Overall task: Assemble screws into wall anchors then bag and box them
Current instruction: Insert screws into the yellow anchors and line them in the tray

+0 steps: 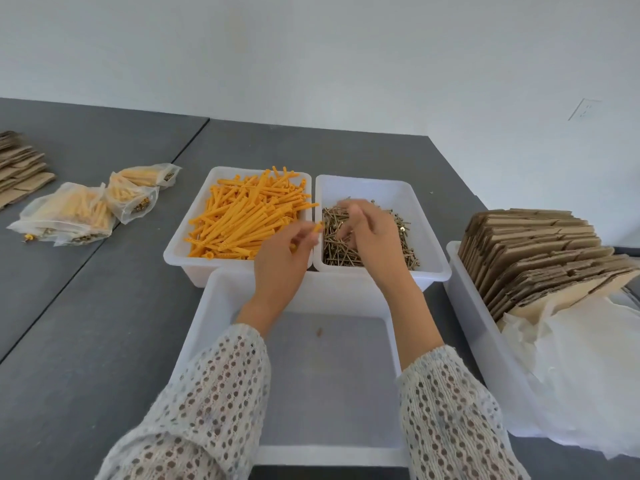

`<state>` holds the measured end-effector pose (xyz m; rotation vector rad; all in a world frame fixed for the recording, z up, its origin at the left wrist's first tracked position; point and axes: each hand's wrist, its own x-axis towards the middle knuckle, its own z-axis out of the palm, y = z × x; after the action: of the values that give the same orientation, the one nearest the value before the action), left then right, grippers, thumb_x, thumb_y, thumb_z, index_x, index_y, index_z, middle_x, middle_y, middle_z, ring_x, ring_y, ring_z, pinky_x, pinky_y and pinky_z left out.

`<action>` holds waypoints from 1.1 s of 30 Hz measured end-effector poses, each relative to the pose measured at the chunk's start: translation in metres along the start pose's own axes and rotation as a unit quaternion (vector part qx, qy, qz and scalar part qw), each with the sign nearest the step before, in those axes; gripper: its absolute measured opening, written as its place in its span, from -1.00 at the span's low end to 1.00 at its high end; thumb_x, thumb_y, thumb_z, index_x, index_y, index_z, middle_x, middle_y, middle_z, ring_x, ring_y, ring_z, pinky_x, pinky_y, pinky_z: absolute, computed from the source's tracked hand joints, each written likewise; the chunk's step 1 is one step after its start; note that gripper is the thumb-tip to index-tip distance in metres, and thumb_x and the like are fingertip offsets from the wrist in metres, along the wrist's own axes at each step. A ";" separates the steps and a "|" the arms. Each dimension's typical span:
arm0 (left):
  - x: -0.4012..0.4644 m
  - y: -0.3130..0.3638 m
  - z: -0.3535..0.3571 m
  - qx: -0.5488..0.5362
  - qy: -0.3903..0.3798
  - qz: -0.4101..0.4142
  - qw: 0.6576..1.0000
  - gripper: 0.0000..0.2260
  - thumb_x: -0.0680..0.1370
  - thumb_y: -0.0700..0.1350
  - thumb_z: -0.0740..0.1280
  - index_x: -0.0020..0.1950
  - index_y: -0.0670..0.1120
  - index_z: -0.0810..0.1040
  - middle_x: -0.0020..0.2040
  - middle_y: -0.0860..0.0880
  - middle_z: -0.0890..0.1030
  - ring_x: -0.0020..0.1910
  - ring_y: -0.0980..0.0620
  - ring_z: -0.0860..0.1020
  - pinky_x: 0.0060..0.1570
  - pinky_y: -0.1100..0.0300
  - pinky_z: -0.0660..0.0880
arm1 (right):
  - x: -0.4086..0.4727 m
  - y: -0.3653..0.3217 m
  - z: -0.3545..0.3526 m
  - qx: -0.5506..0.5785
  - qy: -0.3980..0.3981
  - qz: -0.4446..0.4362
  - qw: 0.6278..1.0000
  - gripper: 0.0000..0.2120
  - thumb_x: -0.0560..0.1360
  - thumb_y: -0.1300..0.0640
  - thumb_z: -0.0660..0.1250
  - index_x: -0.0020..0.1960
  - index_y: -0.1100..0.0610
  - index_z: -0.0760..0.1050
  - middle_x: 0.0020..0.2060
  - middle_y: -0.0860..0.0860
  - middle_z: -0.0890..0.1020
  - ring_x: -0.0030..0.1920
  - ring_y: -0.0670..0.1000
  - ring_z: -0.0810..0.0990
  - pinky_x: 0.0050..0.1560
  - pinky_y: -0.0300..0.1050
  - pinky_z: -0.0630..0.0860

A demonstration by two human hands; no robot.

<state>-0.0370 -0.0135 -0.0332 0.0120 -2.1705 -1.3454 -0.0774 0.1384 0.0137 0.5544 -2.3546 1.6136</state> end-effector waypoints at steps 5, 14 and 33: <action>0.008 0.048 -0.009 -0.208 -0.186 0.011 0.960 -0.86 0.63 -0.18 0.29 0.03 -0.01 0.64 -0.22 0.04 0.67 -0.28 0.09 0.59 -0.26 0.30 0.50 | 0.006 0.033 -0.008 -0.036 0.075 0.139 0.987 -0.74 0.59 0.26 0.13 0.00 0.18 0.60 -0.24 0.05 0.62 -0.26 -0.01 0.53 -0.07 0.04 0.55; -0.029 0.043 0.028 0.165 -0.544 -0.063 0.820 -0.89 0.61 -0.09 0.34 0.03 -0.08 0.64 -0.05 -0.05 0.65 -0.12 -0.01 0.64 -0.09 0.09 0.57 | 0.011 0.048 -0.019 0.167 0.138 0.230 0.949 -0.71 0.55 0.37 0.06 -0.11 0.22 0.55 -0.35 0.05 0.54 -0.42 -0.06 0.46 -0.42 -0.26 0.46; -0.044 0.037 0.074 0.466 -0.316 0.232 0.793 -0.82 0.62 0.08 0.26 0.01 -0.02 0.48 -0.18 0.02 0.52 -0.21 -0.08 0.57 -0.43 0.19 0.04 | 0.017 0.058 -0.007 -0.019 0.021 0.192 0.981 -0.79 0.54 0.26 0.18 -0.16 0.19 0.58 -0.39 -0.05 0.57 -0.42 -0.05 0.45 -0.36 -0.14 0.47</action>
<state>-0.0255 0.0786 -0.0475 -0.6246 -2.8969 0.1329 -0.1182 0.1608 -0.0255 0.0540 -2.5703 1.7009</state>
